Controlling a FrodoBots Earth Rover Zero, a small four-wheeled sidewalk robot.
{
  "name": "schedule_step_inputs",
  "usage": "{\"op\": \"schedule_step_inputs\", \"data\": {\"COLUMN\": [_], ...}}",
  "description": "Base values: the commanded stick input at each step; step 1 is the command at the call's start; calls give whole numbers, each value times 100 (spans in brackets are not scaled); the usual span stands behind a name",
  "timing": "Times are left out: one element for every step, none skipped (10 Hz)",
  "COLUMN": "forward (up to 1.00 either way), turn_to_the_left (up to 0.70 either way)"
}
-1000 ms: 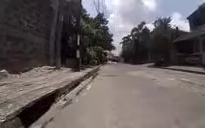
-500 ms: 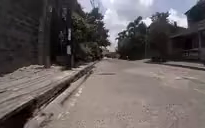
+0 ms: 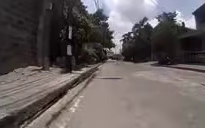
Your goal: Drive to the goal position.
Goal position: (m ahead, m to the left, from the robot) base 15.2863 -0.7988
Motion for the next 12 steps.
{"op": "schedule_step_inputs", "data": {"forward": [100, 100, 100, 100, 100, 100, 100, 100, 100, 100, 100, 100], "turn_to_the_left": [-10, -33, -37, -38, -39, -38, -24, 0, 0, 0, 0, 0]}}
